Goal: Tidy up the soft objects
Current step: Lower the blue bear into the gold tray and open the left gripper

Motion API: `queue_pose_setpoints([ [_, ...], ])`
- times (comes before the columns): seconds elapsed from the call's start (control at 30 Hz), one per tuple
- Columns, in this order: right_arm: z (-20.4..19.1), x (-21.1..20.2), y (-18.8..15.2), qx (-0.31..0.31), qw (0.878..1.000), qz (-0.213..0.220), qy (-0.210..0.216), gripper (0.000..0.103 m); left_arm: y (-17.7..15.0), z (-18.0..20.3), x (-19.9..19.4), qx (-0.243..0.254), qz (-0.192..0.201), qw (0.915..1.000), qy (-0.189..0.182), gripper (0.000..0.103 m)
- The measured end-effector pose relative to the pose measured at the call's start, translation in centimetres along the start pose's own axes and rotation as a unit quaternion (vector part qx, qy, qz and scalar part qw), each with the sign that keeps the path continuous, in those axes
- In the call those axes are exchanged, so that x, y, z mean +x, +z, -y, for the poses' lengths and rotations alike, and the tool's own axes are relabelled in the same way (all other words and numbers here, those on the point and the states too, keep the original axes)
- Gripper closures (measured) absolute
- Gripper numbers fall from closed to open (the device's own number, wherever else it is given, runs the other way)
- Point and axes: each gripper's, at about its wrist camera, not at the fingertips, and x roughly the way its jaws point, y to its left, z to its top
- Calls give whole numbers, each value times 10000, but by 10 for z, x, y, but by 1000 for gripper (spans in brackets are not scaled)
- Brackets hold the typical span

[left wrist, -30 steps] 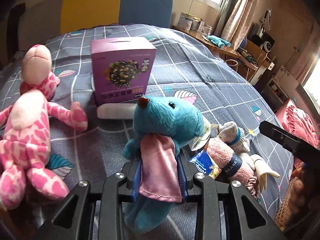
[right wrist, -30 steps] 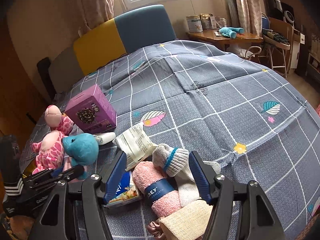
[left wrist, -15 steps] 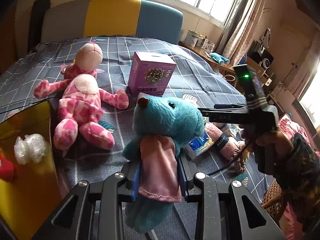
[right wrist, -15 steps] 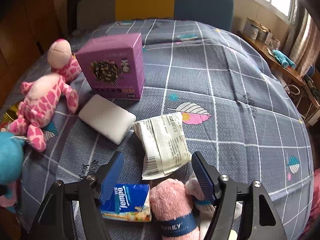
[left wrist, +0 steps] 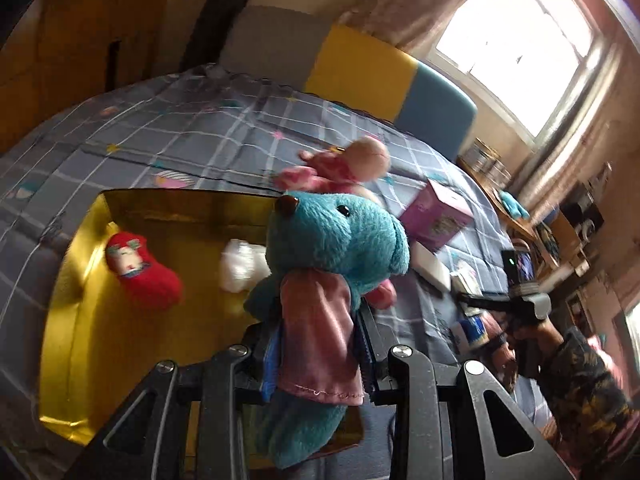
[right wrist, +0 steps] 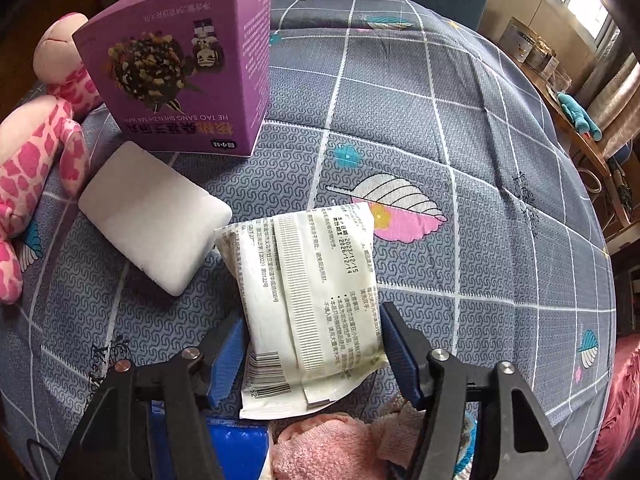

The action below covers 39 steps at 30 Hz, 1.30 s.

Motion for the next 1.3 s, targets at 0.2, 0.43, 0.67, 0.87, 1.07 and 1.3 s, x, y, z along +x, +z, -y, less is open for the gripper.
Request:
queue_pose_setpoints([
  [0.2, 6, 5, 3, 82, 9999, -110, 20, 38, 6, -101, -23, -1644, 248, 9850, 455, 70],
  [0.43, 6, 15, 25, 187, 9992, -360, 14, 38, 12, -137, -15, -2171, 94, 9747, 532, 68],
  [0.67, 8, 23, 32, 168, 9993, -335, -9, 38, 32, -139, 32, -2481, -167, 9669, 577, 64],
  [0.87, 9, 24, 26, 108, 9997, -211, -53, 38, 39, -147, 76, -2243, -478, 9676, 1056, 53],
  [1.07, 6, 24, 23, 46, 9998, -135, -131, 38, 32, -132, 60, -1544, -173, 9756, 1555, 40],
  [1.3, -7, 10, 13, 109, 9994, -11, -330, 40, 15, -106, 14, -883, 291, 9758, 1977, 37],
])
